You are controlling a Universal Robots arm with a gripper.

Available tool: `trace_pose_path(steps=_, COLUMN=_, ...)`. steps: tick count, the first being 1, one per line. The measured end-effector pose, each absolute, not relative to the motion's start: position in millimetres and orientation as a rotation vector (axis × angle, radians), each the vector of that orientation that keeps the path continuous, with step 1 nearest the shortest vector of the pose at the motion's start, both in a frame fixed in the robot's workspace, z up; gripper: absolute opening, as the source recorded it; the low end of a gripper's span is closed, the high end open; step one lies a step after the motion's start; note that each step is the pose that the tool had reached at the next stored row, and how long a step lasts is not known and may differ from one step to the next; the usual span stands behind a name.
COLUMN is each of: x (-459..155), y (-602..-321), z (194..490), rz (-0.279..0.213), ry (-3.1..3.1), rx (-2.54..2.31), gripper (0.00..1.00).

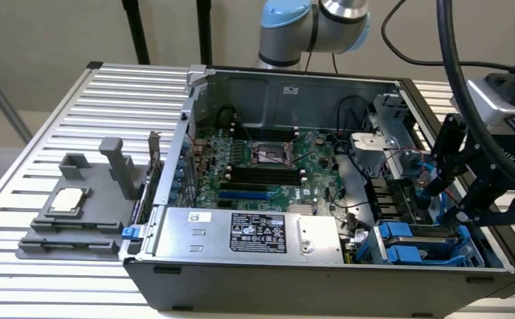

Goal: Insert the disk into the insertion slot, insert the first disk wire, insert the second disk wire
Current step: 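Insert the first disk wire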

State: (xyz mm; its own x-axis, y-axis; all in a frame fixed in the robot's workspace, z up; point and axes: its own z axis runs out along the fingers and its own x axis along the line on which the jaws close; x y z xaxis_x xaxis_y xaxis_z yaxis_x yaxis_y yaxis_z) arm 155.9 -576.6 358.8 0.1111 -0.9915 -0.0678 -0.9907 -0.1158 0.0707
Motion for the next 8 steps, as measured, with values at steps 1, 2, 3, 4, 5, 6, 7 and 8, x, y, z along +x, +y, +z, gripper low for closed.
trace_pose_path(steps=1, x=156, y=-580, z=359, rz=-0.155, ry=-2.084, rx=2.336, gripper=0.46)
trace_pose_path(steps=2, x=156, y=-584, z=359, rz=-0.158, ry=-2.085, rx=2.338, gripper=0.46)
trace_pose_path(steps=3, x=157, y=-587, z=358, rz=-0.163, ry=-2.086, rx=2.34, gripper=0.46)
trace_pose_path(steps=4, x=158, y=-589, z=358, rz=-0.168, ry=-2.088, rx=2.342, gripper=0.46)
trace_pose_path(steps=5, x=160, y=-590, z=358, rz=-0.174, ry=-2.091, rx=2.345, gripper=0.46)
trace_pose_path(steps=6, x=161, y=-591, z=357, rz=-0.181, ry=-2.093, rx=2.349, gripper=0.46)
trace_pose_path(steps=7, x=163, y=-592, z=357, rz=-0.189, ry=-2.096, rx=2.353, gripper=0.46)
trace_pose_path(steps=8, x=165, y=-593, z=357, rz=-0.198, ry=-2.1, rx=2.357, gripper=0.46)
